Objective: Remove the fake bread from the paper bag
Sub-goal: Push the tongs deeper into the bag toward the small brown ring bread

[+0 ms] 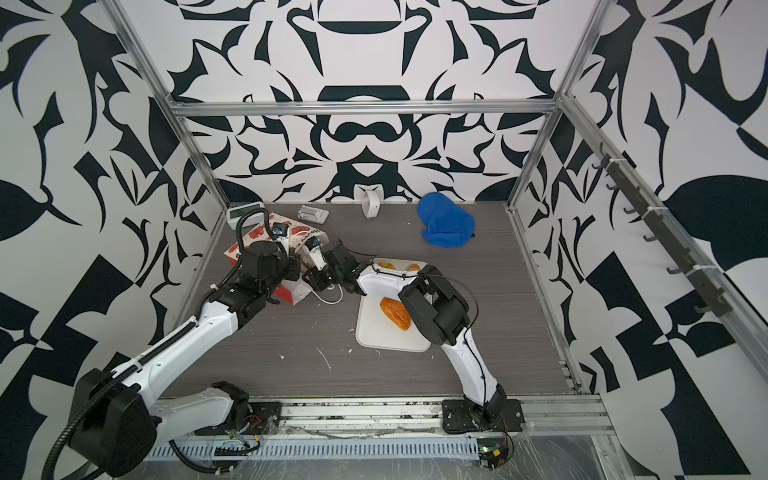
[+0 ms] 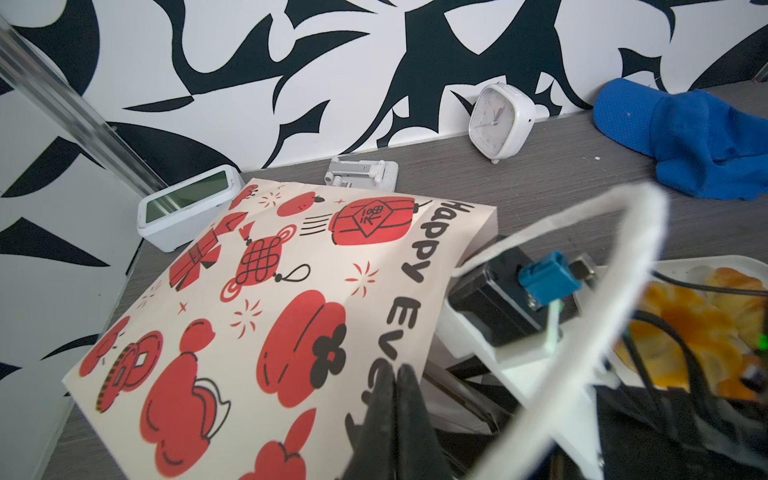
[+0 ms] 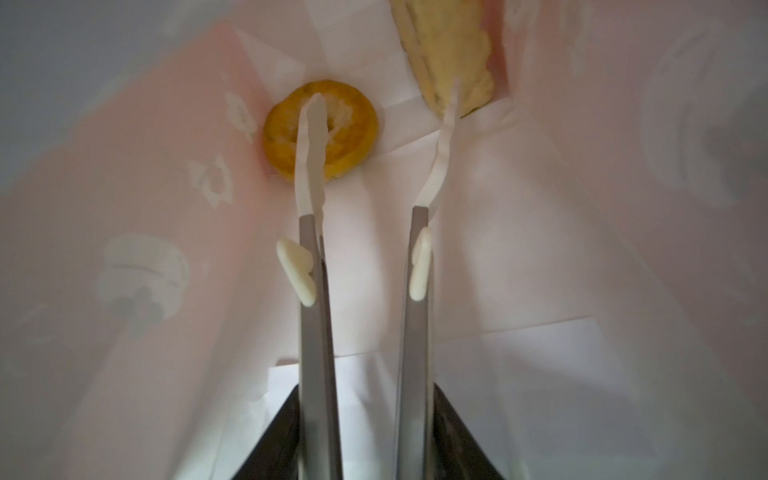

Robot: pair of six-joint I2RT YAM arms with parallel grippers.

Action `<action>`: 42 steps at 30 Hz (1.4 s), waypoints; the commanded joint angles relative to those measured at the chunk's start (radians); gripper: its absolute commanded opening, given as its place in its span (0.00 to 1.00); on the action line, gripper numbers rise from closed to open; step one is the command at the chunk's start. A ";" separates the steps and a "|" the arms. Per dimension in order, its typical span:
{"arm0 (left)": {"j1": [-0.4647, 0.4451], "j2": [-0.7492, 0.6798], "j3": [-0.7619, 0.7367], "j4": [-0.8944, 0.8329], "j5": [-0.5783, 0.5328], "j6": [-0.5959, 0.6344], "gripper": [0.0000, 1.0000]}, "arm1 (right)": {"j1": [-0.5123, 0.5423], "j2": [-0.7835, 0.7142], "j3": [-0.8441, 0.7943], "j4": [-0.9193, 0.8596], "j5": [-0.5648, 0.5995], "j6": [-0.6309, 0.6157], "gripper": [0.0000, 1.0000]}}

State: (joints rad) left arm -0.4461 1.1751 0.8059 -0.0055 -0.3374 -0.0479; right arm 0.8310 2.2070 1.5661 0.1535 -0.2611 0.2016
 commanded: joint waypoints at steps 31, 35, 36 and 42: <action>0.002 -0.026 -0.010 0.010 0.007 -0.030 0.00 | 0.052 0.059 0.168 0.091 -0.019 0.024 0.38; 0.002 -0.026 -0.014 0.010 -0.003 -0.029 0.00 | 0.065 0.055 0.138 0.112 -0.019 0.030 0.38; 0.003 -0.028 -0.014 0.010 -0.002 -0.029 0.00 | 0.065 0.063 0.144 0.109 -0.032 0.030 0.38; 0.003 -0.032 -0.008 0.003 0.002 -0.024 0.00 | 0.066 0.076 0.166 0.105 -0.047 0.027 0.38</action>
State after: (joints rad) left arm -0.4442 1.1584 0.8055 -0.0120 -0.3332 -0.0601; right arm 0.8986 2.3280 1.6947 0.1883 -0.2859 0.2340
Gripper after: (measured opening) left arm 0.047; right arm 0.382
